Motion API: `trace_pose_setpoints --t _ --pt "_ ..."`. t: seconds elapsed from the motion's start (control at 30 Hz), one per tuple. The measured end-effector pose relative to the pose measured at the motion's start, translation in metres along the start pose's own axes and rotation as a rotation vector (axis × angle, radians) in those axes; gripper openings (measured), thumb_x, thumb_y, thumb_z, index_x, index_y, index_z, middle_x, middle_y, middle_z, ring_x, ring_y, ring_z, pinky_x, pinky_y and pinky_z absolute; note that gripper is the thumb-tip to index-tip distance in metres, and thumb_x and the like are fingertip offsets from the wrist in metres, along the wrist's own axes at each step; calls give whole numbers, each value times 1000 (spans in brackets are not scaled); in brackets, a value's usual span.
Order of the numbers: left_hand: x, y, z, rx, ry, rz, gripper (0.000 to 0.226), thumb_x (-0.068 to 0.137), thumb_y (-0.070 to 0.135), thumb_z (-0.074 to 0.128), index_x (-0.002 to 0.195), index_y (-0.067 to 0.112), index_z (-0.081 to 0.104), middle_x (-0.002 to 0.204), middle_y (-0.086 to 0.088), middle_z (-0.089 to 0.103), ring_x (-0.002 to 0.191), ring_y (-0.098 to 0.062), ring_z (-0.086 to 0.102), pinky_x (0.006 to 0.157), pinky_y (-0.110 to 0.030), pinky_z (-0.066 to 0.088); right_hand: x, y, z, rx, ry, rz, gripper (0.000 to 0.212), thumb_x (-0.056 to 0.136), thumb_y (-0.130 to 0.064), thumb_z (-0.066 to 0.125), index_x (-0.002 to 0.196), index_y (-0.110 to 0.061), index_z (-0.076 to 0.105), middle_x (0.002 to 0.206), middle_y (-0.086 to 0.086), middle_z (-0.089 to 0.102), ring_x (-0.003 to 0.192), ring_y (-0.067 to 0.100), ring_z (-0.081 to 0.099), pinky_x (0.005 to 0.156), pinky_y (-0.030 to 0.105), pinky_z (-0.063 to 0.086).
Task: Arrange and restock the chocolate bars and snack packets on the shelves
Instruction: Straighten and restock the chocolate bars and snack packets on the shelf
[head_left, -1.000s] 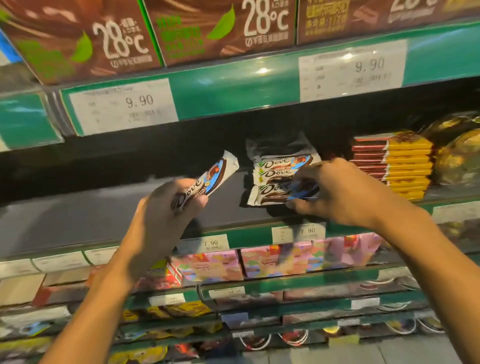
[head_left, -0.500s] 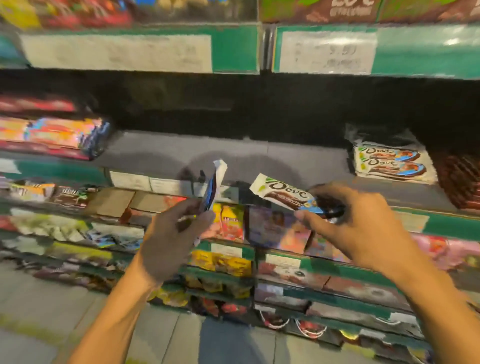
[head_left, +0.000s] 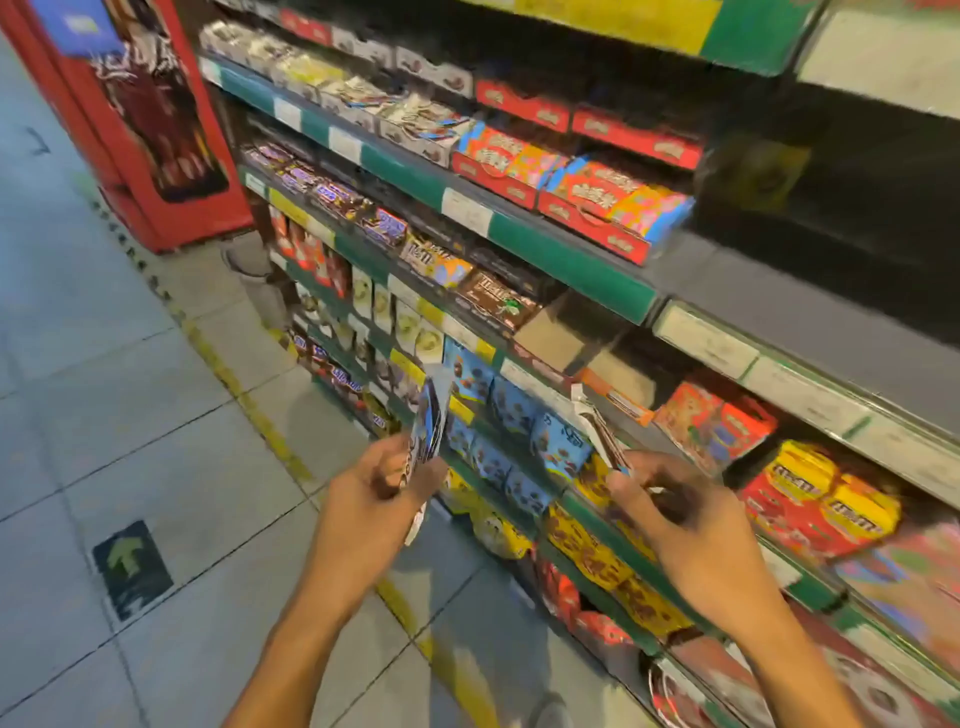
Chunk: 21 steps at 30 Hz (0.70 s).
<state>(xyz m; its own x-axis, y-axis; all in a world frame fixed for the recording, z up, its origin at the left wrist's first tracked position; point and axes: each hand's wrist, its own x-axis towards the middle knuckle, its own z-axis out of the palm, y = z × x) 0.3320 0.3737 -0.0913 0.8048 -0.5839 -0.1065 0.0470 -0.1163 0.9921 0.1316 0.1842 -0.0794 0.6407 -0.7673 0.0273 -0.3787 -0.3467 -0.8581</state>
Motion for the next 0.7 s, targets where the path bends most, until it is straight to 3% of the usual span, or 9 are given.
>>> trace_pose_setpoints --t 0.03,0.1,0.2,0.27,0.4,0.5,0.57,0.7 --pt "3 -3 -16 -16 42 -18 45 68 52 75 105 26 70 84 3 74 69 -9 62 58 -19 43 10 -6 17 6 -43 1 52 75 -75 62 98 -28 68 82 0 72 74 29 69 76 49 54" --pt "11 -9 -43 -24 132 -47 31 79 32 76 109 22 70 83 5 73 68 -5 62 57 -14 43 33 -19 49 7 -84 -11 56 71 -78 62 95 -28 68 90 -11 72 81 15 70 81 43 55" --pt "33 -16 -75 -3 270 -45 22 82 21 77 101 29 72 81 9 71 66 -6 60 58 -18 44 70 -45 94 -16 -125 -65 54 63 -82 57 90 -37 66 94 -32 67 87 -4 66 81 13 48" --pt "56 -18 -94 22 327 -47 22 81 22 77 95 37 71 86 8 72 65 -9 59 58 -21 44 95 -61 120 -14 -145 -99 54 63 -83 58 92 -38 65 93 -29 69 87 -11 63 77 4 43" --pt "109 -10 -124 52 343 -17 24 82 25 76 89 47 69 91 7 69 68 -8 58 61 -26 47 146 -82 174 104 -230 -53 45 67 -59 73 103 -32 68 92 -11 72 85 4 68 82 24 51" --pt "155 1 -145 69 346 -5 33 85 21 73 79 53 70 80 14 69 59 -3 55 54 -20 45 193 -102 208 119 -310 -43 39 72 -54 73 106 -34 67 88 -8 73 78 9 66 73 25 50" --pt "183 11 -160 66 359 4 28 85 18 72 82 46 68 83 11 69 61 -5 55 53 -18 44 222 -117 225 124 -330 -41 42 72 -56 72 109 -36 66 88 -8 73 78 9 65 70 24 49" --pt "241 20 -193 124 349 12 28 85 23 73 97 47 63 99 3 64 66 -9 55 58 -22 45 271 -140 261 137 -299 -34 47 69 -69 70 107 -43 66 89 -11 73 85 13 68 82 38 54"
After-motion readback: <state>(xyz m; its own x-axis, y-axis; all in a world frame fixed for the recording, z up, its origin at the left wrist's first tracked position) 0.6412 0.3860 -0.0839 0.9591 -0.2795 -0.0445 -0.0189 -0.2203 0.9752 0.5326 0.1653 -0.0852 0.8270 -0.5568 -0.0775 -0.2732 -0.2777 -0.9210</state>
